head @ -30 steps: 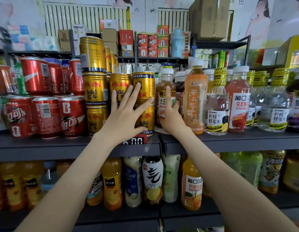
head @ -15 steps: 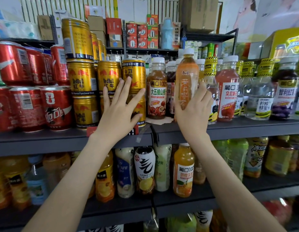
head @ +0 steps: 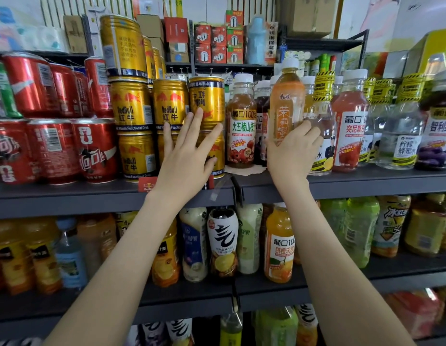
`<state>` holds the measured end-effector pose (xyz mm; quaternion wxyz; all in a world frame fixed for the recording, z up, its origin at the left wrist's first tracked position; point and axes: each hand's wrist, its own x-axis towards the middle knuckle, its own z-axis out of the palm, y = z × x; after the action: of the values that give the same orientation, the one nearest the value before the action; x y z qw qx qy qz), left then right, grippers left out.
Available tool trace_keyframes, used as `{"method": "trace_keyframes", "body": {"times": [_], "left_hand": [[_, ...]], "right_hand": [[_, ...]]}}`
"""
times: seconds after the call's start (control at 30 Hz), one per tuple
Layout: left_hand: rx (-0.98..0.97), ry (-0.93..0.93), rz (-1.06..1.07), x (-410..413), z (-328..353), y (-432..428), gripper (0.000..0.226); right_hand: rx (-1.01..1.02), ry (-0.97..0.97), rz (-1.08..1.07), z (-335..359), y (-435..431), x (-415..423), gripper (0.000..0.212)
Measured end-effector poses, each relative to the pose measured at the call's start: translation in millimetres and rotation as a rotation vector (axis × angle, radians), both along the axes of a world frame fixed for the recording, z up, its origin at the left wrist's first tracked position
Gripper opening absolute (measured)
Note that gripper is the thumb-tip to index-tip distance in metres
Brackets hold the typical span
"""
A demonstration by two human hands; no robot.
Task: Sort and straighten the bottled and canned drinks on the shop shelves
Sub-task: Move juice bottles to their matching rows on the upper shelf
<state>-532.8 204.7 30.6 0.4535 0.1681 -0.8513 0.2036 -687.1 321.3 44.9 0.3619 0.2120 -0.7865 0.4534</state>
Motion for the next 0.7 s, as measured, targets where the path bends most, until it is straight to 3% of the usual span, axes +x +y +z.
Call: {"method": "trace_keyframes", "body": {"times": [0.17,0.43,0.57,0.7], "left_hand": [[-0.003,-0.006,0.018,-1.6,-0.3,-0.2,0.066],[0.006,0.040,-0.009,1.3,-0.7,7.8,0.052],[0.026,0.179,-0.177,-0.5,-12.0,35.8,0.040],[0.214,0.221,-0.456,-11.5,-26.9,79.5,0.043]], "right_hand": [[-0.040,-0.037,0.052,3.3,0.5,-4.2,0.070],[-0.138,-0.089,0.405,2.2,30.7,1.4,0.067],[-0.233,-0.034,0.461,-2.8,61.4,9.2,0.064],[-0.324,-0.045,0.556,-12.4,99.0,14.7,0.042]]}}
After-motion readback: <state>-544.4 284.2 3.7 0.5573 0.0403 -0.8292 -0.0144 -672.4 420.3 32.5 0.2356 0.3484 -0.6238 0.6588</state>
